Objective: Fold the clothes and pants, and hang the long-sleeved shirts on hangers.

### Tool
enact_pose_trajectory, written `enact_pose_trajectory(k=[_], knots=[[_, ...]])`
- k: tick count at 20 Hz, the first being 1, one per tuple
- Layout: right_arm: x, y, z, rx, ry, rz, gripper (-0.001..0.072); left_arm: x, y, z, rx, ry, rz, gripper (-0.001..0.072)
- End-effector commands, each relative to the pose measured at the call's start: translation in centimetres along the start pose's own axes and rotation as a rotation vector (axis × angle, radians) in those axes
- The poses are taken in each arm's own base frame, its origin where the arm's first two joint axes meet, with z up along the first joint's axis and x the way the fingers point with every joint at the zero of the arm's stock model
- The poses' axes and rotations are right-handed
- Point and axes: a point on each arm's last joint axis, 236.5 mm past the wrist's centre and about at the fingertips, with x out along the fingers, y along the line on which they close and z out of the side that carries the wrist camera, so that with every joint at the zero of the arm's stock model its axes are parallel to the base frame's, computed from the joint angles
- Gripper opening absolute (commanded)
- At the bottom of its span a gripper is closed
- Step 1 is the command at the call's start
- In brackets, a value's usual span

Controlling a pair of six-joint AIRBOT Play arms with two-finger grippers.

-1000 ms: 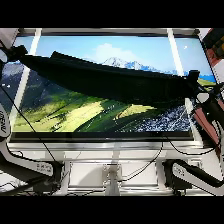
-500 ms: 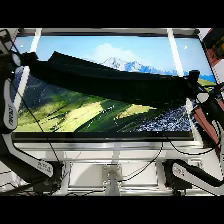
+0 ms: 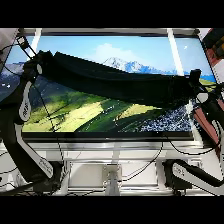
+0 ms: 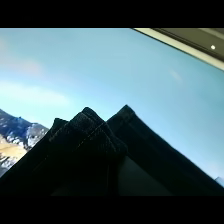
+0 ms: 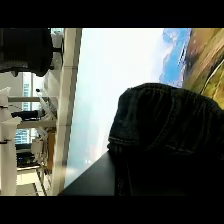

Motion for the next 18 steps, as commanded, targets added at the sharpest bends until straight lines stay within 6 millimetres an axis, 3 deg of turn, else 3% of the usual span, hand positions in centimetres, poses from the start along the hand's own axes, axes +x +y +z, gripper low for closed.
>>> enact_pose_trajectory(k=[1, 7, 8, 9, 10, 11, 15, 16, 18], knots=[[0.0, 0.1, 0.0, -0.011, -0.001, 0.001, 0.0037, 0.7, -1.1, 1.7, -0.038, -0.088, -0.04, 0.0024], [0.0, 0.1, 0.1, -0.036, -0.005, 0.005, 0.0038, 1.5, -1.6, 2.0, -0.038, -0.141, -0.066, 0.0028], [0.0, 0.3, 0.2, -0.055, -0.009, 0.01, 0.0071, 1.6, -1.7, 2.1, -0.036, -0.169, -0.079, 0.0066], [0.0, 0.4, 0.3, -0.076, -0.015, 0.015, 0.0235, 1.7, -1.8, 2.1, -0.036, -0.186, -0.086, 0.0325], [0.0, 0.6, 0.5, -0.1, -0.023, 0.023, 0.052, 1.8, -1.8, 2.0, -0.036, -0.185, -0.087, 0.0637], [0.0, 0.9, 0.7, -0.124, -0.033, 0.032, 0.0664, 1.7, -1.8, 2.2, -0.036, -0.184, -0.086, 0.068], [-0.1, 0.9, 0.7, -0.144, -0.03, 0.031, 0.0665, 0.1, -1.4, 5.3, -0.039, -0.191, -0.066, 0.0683], [-0.1, 0.9, 0.7, -0.144, -0.03, 0.031, 0.0665, -0.5, -0.5, 5.6, -0.042, -0.153, -0.037, 0.0683], [-0.1, 0.9, 0.7, -0.144, -0.03, 0.031, 0.0665, -1.9, 3.1, 3.7, -0.054, 0.035, 0.077, 0.0683]])
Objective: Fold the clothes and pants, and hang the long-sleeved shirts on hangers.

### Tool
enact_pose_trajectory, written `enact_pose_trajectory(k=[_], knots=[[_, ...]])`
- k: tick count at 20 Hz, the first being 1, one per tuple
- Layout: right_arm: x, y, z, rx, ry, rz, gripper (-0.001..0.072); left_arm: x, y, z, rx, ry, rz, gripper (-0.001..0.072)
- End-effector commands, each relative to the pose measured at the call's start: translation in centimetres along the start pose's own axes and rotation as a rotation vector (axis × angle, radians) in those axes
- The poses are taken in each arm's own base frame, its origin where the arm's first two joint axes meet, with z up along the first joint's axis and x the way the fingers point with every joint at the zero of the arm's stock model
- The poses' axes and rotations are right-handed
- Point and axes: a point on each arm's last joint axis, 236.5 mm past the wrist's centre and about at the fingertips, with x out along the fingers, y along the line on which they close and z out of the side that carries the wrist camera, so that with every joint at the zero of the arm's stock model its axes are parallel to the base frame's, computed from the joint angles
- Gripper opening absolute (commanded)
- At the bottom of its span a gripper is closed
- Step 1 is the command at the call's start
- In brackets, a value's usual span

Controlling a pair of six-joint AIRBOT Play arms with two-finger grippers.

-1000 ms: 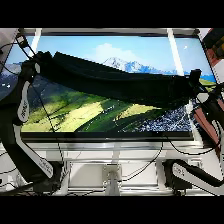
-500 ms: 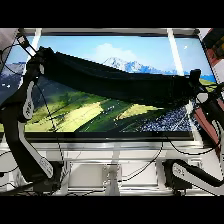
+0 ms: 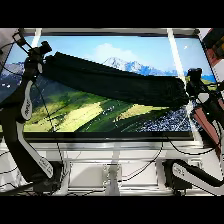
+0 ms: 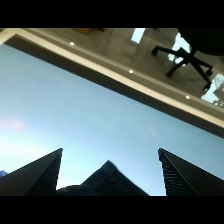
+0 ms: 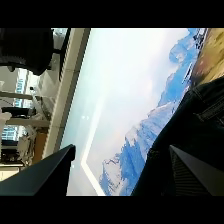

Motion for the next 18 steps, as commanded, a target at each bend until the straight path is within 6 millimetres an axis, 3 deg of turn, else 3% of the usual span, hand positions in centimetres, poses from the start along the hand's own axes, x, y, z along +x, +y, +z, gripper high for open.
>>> enact_pose_trajectory(k=[1, 2, 3, 5, 6, 7, 8, 10, 14, 18], knots=[[0.0, -0.1, -0.1, -0.011, 0.005, -0.003, 0.0665, -3.5, 5.5, -2.5, -0.017, 0.294, 0.186, 0.0682], [0.0, -0.2, -0.3, -0.013, 0.013, -0.01, 0.0665, -5.4, 7.8, -3.8, -0.032, 0.407, 0.258, 0.0631], [0.0, -0.4, -0.5, -0.025, 0.021, -0.017, 0.0665, -7.4, 10.1, -5.0, -0.051, 0.509, 0.328, 0.0507], [0.0, -0.7, -0.8, -0.088, 0.037, -0.029, 0.0665, -10.6, 13.1, -7.7, -0.072, 0.689, 0.386, 0.0489], [0.0, -0.9, -1.0, -0.12, 0.045, -0.034, 0.0665, -11.4, 13.0, -9.1, -0.115, 0.763, 0.341, 0.0494], [0.0, -1.0, -1.2, -0.145, 0.052, -0.039, 0.0665, -11.4, 12.0, -10.0, -0.184, 0.797, 0.261, 0.0557], [-0.1, -1.1, -1.3, -0.157, 0.057, -0.042, 0.0665, -10.8, 10.5, -10.4, -0.281, 0.799, 0.163, 0.0708], [-0.1, -1.1, -1.3, -0.158, 0.059, -0.043, 0.0665, -9.5, 9.0, -10.7, -0.409, 0.773, 0.045, 0.0707], [-0.1, -1.1, -1.3, -0.158, 0.059, -0.043, 0.0665, -8.1, 9.8, -13.5, -0.455, 0.78, 0.048, 0.0703], [-0.1, -1.1, -1.3, -0.157, 0.059, -0.043, 0.0665, -5.6, 9.2, -14.4, -0.478, 0.7, 0.053, 0.0693]])
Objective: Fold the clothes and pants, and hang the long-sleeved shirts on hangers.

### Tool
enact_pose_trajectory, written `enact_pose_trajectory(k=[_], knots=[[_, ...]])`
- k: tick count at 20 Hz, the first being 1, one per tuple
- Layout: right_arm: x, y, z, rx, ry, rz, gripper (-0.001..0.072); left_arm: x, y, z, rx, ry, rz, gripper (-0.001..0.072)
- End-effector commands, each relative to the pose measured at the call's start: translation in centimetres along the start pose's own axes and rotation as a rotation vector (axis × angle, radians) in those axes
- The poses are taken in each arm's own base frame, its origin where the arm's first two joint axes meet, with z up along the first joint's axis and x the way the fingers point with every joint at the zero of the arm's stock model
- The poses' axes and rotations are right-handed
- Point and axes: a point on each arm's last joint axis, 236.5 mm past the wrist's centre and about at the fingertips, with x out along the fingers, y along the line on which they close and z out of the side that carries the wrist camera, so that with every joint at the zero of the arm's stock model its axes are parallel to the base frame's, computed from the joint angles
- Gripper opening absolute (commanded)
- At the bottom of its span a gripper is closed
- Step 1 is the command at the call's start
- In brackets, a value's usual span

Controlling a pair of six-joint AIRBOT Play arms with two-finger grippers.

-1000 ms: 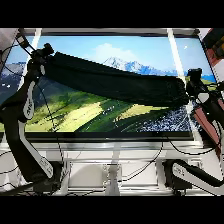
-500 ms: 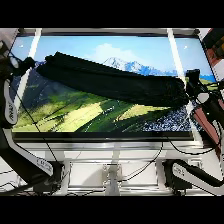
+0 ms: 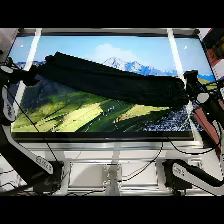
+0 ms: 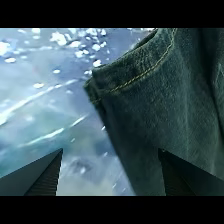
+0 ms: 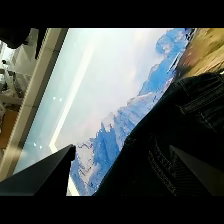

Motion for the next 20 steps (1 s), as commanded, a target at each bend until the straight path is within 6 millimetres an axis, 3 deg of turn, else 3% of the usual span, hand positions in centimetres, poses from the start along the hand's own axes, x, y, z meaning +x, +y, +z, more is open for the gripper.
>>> enact_pose_trajectory(k=[1, 3, 4, 5, 7, 8, 11, 15, 17, 19, 20], knots=[[0.0, 0.0, 0.0, -0.003, 0.001, 0.0, 0.0665, 2.2, -1.0, 0.7, -0.022, -0.069, -0.039, 0.0691], [0.0, 0.0, 0.0, -0.003, 0.0, 0.0, 0.0665, 3.2, -2.5, 1.4, -0.027, -0.129, -0.062, 0.0683], [0.0, 0.0, 0.0, -0.003, 0.0, 0.0, 0.0665, 3.6, -3.2, 1.7, -0.018, -0.164, -0.066, 0.0609], [0.0, 0.0, 0.0, -0.003, 0.0, 0.001, 0.0665, 3.9, -3.8, 2.1, -0.01, -0.195, -0.07, 0.0506], [0.0, 0.0, 0.0, -0.003, 0.0, 0.001, 0.0665, 4.1, -4.9, 2.8, 0.004, -0.254, -0.077, 0.0136], [0.0, 0.0, 0.0, -0.004, 0.0, 0.001, 0.0665, 3.9, -5.3, 3.1, 0.009, -0.271, -0.081, 0.0031], [0.0, 0.3, 0.1, -0.053, -0.001, 0.004, 0.0658, 1.5, -7.2, 3.8, 0.135, -0.276, -0.082, 0.0028], [-0.4, 1.7, -0.7, -0.158, 0.083, -0.005, 0.0644, -5.0, -7.6, 2.9, 0.363, -0.178, 0.058, 0.0026], [-1.0, 3.4, -1.8, -0.304, 0.159, 0.009, 0.052, -8.7, -7.7, 1.8, 0.439, -0.113, 0.124, 0.0026], [-2.2, 6.3, -3.8, -0.5, 0.253, 0.059, 0.0511, -13.2, -7.5, 0.6, 0.516, -0.056, 0.209, 0.0027], [-2.9, 8.1, -4.9, -0.568, 0.292, 0.093, 0.0453, -15.2, -7.7, 0.0, 0.538, -0.036, 0.237, 0.0027]])
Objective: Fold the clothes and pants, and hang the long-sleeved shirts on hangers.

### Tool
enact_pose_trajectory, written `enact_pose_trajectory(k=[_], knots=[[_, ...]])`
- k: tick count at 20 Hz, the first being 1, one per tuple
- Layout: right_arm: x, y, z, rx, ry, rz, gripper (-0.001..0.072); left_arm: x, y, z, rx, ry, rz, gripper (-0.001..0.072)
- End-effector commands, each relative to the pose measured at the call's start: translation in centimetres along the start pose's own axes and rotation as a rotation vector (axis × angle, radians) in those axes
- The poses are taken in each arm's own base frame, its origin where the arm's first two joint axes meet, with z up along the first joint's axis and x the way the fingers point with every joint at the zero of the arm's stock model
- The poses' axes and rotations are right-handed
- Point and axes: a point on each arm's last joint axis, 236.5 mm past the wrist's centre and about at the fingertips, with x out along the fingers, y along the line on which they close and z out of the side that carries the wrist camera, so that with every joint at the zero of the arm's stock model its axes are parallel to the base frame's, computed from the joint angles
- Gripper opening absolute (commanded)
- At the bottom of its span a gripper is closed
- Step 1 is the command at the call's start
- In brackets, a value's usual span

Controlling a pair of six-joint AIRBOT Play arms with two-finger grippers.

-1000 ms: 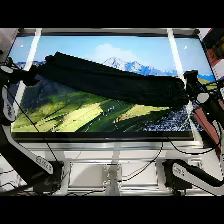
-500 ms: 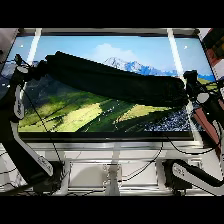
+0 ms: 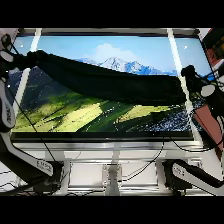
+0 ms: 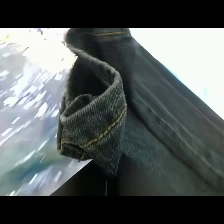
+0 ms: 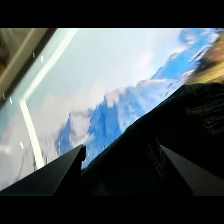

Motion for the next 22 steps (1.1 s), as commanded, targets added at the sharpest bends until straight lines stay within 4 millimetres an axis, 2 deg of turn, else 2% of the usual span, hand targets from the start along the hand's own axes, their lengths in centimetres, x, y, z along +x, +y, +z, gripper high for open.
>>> enact_pose_trajectory(k=[1, 2, 3, 5, 7, 9, 12, 14, 16, 18, 19, 20, 21, 22], knots=[[-1.6, 5.5, -2.4, -0.268, 0.153, 0.083, 0.0316, -7.7, 0.5, -2.4, 0.121, 0.154, 0.108, 0.0027], [-2.2, 7.7, -2.8, -0.303, 0.166, 0.121, 0.0179, -9.8, 0.0, -3.0, 0.144, 0.186, 0.103, 0.0027], [-2.7, 9.7, -3.1, -0.338, 0.165, 0.16, 0.0103, -11.4, 0.1, -3.3, 0.174, 0.204, 0.117, 0.0027], [-3.6, 14.1, -4.2, -0.386, 0.152, 0.244, 0.0038, -13.2, 2.4, -3.8, 0.192, 0.239, 0.213, 0.0027], [-4.1, 17.4, -6.0, -0.42, 0.148, 0.314, 0.0038, -13.4, 4.6, -5.4, 0.091, 0.305, 0.27, 0.0027], [-4.0, 19.5, -9.2, -0.447, 0.19, 0.359, 0.0038, -12.6, 5.7, -8.9, 0.063, 0.447, 0.28, 0.0027], [-3.5, 21.6, -15.2, -0.467, 0.303, 0.409, 0.0037, -10.9, 6.6, -12.6, 0.036, 0.59, 0.286, 0.0027], [-3.0, 22.9, -18.8, -0.459, 0.352, 0.44, 0.0037, -10.9, 7.0, -15.2, 0.02, 0.711, 0.29, 0.0027], [-2.3, 24.4, -21.9, -0.436, 0.38, 0.472, 0.0037, -11.1, 8.4, -16.1, 0.031, 0.762, 0.352, 0.0027], [-1.7, 25.8, -25.1, -0.451, 0.429, 0.492, 0.0036, -11.2, 9.9, -13.8, 0.076, 0.664, 0.45, 0.0026], [-1.4, 26.7, -26.4, -0.463, 0.446, 0.504, 0.0036, -11.3, 10.4, -11.2, 0.121, 0.551, 0.5, 0.0026], [-1.1, 27.7, -27.3, -0.468, 0.454, 0.519, 0.0036, -11.6, 9.9, -8.0, 0.175, 0.418, 0.516, 0.0027], [-0.9, 29.1, -28.1, -0.472, 0.455, 0.541, 0.0036, -12.2, 8.2, -4.2, 0.228, 0.249, 0.5, 0.0027], [-0.8, 30.6, -28.5, -0.472, 0.451, 0.565, 0.0036, -13.0, 5.7, -0.7, 0.27, 0.093, 0.459, 0.0027]])
